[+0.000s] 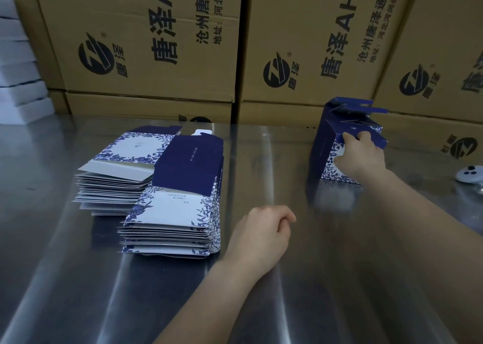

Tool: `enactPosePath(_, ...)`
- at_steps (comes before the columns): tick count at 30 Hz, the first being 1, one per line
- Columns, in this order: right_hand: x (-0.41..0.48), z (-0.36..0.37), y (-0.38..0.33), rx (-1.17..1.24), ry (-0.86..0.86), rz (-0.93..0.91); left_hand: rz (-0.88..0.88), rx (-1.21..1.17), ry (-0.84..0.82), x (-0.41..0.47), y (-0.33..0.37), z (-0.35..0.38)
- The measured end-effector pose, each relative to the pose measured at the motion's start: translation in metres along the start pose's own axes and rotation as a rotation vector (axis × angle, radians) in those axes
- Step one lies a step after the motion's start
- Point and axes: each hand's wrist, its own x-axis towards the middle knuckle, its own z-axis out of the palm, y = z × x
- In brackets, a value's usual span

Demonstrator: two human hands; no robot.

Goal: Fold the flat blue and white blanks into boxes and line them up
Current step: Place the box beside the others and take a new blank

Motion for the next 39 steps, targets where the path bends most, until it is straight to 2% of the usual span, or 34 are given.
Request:
enactPosePath(9,0.007,0.008,0.005,-0.023,-0.099,0.063,0.092,0.04,0.102,0.0,0.003,-0.003)
enactPosePath(14,-0.005,0.013,-0.002,-0.008,-0.091,0.075,0.176,0.067,0.236,-0.003,0.008,-0.01)
enactPosePath(19,-0.039,0.02,-0.027,0.15,0.001,-0.048,0.223,0.135,0.449,-0.002,0.016,-0.029)
enactPosePath(22,-0.063,0.024,-0.048,0.317,0.013,-0.099,0.176,0.183,0.577,0.0,0.015,-0.043)
enactPosePath(24,-0.077,0.028,-0.059,0.427,0.003,-0.12,0.106,0.214,0.604,0.001,0.013,-0.051)
enactPosePath(28,-0.1,0.036,-0.075,0.732,-0.077,-0.1,-0.196,0.347,0.52,0.003,0.005,-0.066)
enactPosePath(30,-0.11,0.042,-0.078,0.826,-0.078,-0.076,-0.293,0.379,0.466,0.002,0.0,-0.072)
enactPosePath(34,-0.123,0.053,-0.076,0.875,-0.141,-0.088,-0.425,0.414,0.357,0.004,-0.011,-0.082)
enactPosePath(39,-0.126,0.056,-0.07,0.91,-0.233,-0.12,-0.584,0.493,0.092,0.004,-0.021,-0.082)
